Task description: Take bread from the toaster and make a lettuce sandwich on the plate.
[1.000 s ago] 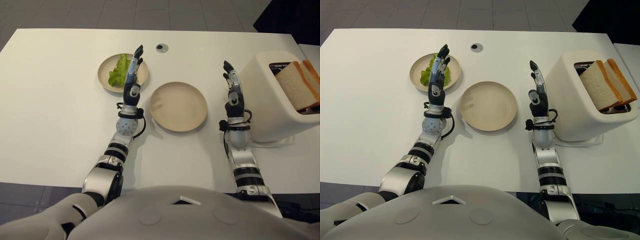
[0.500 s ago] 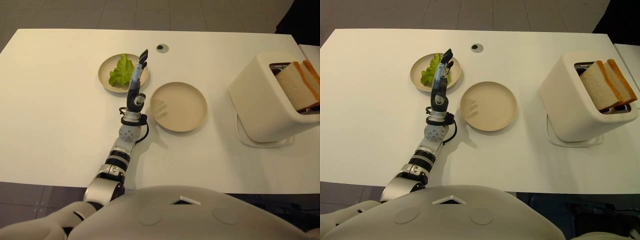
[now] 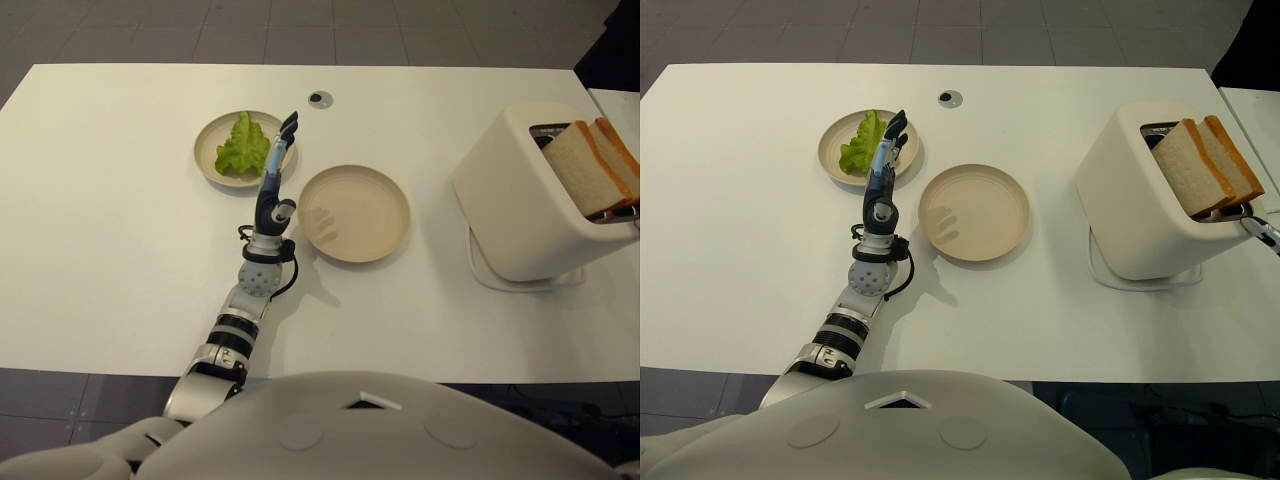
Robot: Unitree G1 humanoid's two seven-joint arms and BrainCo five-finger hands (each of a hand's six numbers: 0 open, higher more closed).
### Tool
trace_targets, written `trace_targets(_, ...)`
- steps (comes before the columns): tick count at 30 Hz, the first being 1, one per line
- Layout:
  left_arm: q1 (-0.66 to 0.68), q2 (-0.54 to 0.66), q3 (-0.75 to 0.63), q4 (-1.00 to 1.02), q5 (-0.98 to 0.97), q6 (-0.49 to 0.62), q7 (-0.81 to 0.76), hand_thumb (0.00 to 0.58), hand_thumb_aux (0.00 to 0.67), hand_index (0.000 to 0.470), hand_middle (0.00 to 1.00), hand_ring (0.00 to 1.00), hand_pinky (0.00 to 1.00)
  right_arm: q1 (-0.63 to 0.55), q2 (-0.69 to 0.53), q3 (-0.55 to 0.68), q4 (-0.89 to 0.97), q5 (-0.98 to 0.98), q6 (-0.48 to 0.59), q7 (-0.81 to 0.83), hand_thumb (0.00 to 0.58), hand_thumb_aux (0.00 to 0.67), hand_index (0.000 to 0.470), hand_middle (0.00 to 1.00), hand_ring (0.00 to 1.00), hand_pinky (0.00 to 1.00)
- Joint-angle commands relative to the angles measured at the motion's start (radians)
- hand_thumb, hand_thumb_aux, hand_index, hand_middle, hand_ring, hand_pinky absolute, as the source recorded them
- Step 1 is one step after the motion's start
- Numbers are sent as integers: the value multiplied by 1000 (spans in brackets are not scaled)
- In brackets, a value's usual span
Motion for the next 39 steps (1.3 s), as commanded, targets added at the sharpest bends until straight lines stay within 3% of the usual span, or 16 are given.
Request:
trace_targets(1,104,-5,-21,22,20,32,-6,0,0,0,0,0,0,-13,-31,49,-19,-1,17,19,0,0,0,0,0,0)
trace_targets(11,134,-3,-38,-36,11,56,-25,0,0,0,0,0,0,-99,-68,169,-60,10,14,23,0,0,0,0,0,0)
trace_targets(12,137,-2,-39,-40,10,58,-27,0,0,0,0,0,0,-100,-61,177,-74,14,12,21,183,116,81,173,173,173)
trace_targets(13,139,-1,-39,-42,9,59,-28,0,0,0,0,0,0,-99,-55,182,-85,15,8,16,464,370,260,498,498,498)
trace_targets(14,142,0,-40,-46,8,60,-30,0,0,0,0,0,0,-92,-49,179,-98,18,5,9,580,670,470,1000,1000,1000)
trace_targets(19,148,3,-40,-48,9,67,-32,0,0,0,0,0,0,-83,2,143,-149,37,-21,-80,580,670,470,1000,1000,1000)
trace_targets(23,146,6,-36,-43,11,72,-27,0,0,0,0,0,0,-147,69,91,-221,64,-44,-213,580,670,470,1000,1000,1000)
trace_targets(27,134,8,-34,-26,12,73,-23,0,0,0,0,0,0,-233,168,17,-494,161,-186,-371,580,670,470,1000,1000,1000)
trace_targets(29,127,9,-33,-20,12,73,-20,0,0,0,0,0,0,-249,203,109,-602,234,-229,-321,580,670,470,1000,1000,1000)
trace_targets(31,122,8,-30,-19,12,75,-15,0,0,0,0,0,0,-294,219,325,-622,421,-213,-179,580,670,470,1000,1000,1000)
trace_targets(35,90,5,-9,-7,21,75,19,0,0,0,0,0,0,-417,216,703,-418,685,-44,233,580,670,470,1000,1000,1000)
trace_targets(39,62,18,66,-23,26,91,102,0,0,0,0,0,0,-577,220,773,-104,740,1,425,580,670,470,1000,1000,1000)
